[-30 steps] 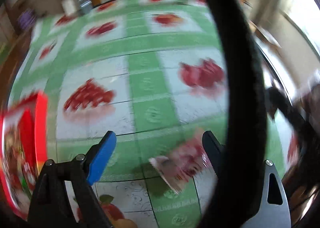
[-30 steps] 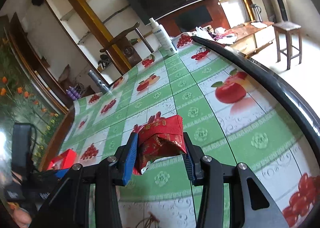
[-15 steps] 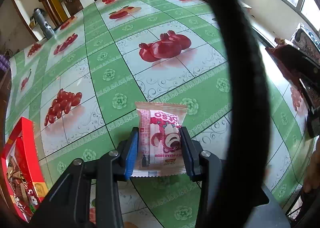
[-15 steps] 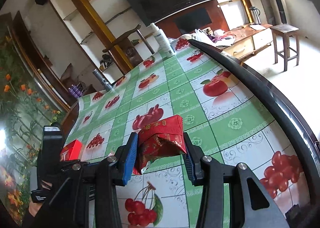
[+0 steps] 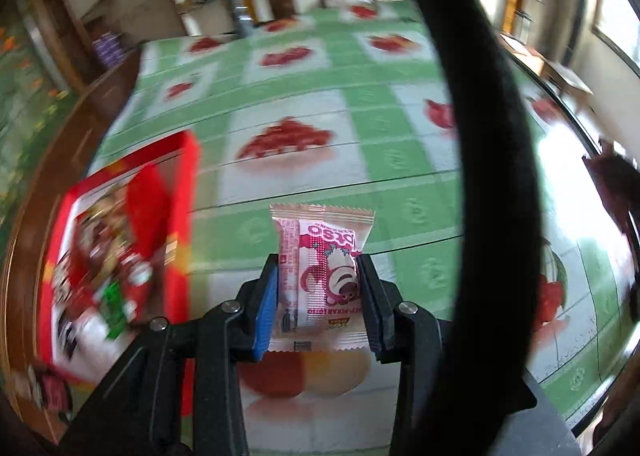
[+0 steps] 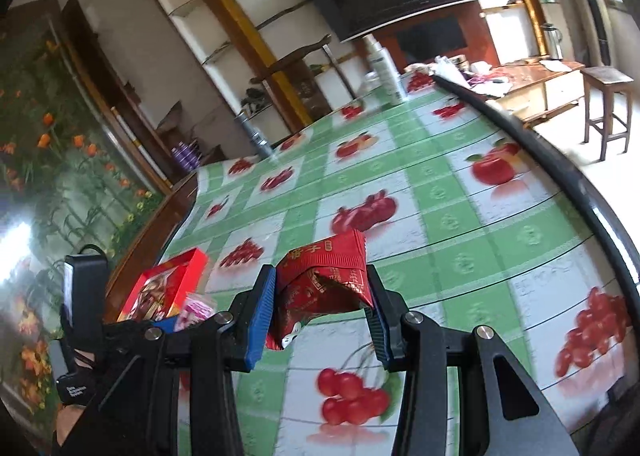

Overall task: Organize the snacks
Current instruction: 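Carry the red package and the pink pastry bag over the white tray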

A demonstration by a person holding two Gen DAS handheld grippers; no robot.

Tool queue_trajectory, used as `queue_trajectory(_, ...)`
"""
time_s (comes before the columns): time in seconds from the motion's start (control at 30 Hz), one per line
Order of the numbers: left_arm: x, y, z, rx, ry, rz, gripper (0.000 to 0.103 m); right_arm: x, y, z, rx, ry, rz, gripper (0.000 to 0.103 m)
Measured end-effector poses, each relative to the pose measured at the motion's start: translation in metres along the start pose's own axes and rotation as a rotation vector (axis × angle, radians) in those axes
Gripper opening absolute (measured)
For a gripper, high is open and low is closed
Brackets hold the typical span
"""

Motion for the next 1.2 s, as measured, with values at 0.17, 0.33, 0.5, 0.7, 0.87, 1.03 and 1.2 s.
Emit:
queue_trajectory(0.17,-0.019,-0.033,0.009,-0.077,0.035,-0.081,0.039,0.005,-0.022,0.011,-0.038,-0.035,-0.037,0.043)
queue_trajectory(0.33,-0.032,-0.062,0.015,-0.131,0.064,-0.143,0.039,0.009,-0.046,0.020,-0.078,-0.062,-0.068,0.043)
queue_trajectory(0.5,-0.038,-0.086,0.022,-0.178,0.066,-0.163,0.039,0.018,-0.067,0.031,-0.115,-0.096,-0.100,0.043)
queue_trajectory(0.7,-0.044,-0.105,0.030,-0.216,0.082,-0.183,0.039,0.026,-0.091,0.040,-0.159,-0.122,-0.134,0.043)
queue_trajectory(0.87,-0.049,-0.123,0.037,-0.254,0.099,-0.208,0.039,0.033,-0.111,0.046,-0.188,-0.141,-0.162,0.043)
queue_trajectory(1.03,-0.052,-0.143,0.044,-0.292,0.102,-0.229,0.039,0.043,-0.130,0.053,-0.218,-0.167,-0.184,0.043)
queue_trajectory(1.2,-0.052,-0.162,0.052,-0.323,0.097,-0.240,0.039,0.052,-0.147,0.060,-0.246,-0.189,-0.204,0.042)
Point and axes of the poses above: each gripper's, at about its wrist camera, not at the fingertips, and x roughly the way its jaws point, y to its right, z to its underside, the point moved 8 cm from there along x, roughly the way its jaws point, and after that the axes turned 3 degrees about x, right-handed, at the moved point
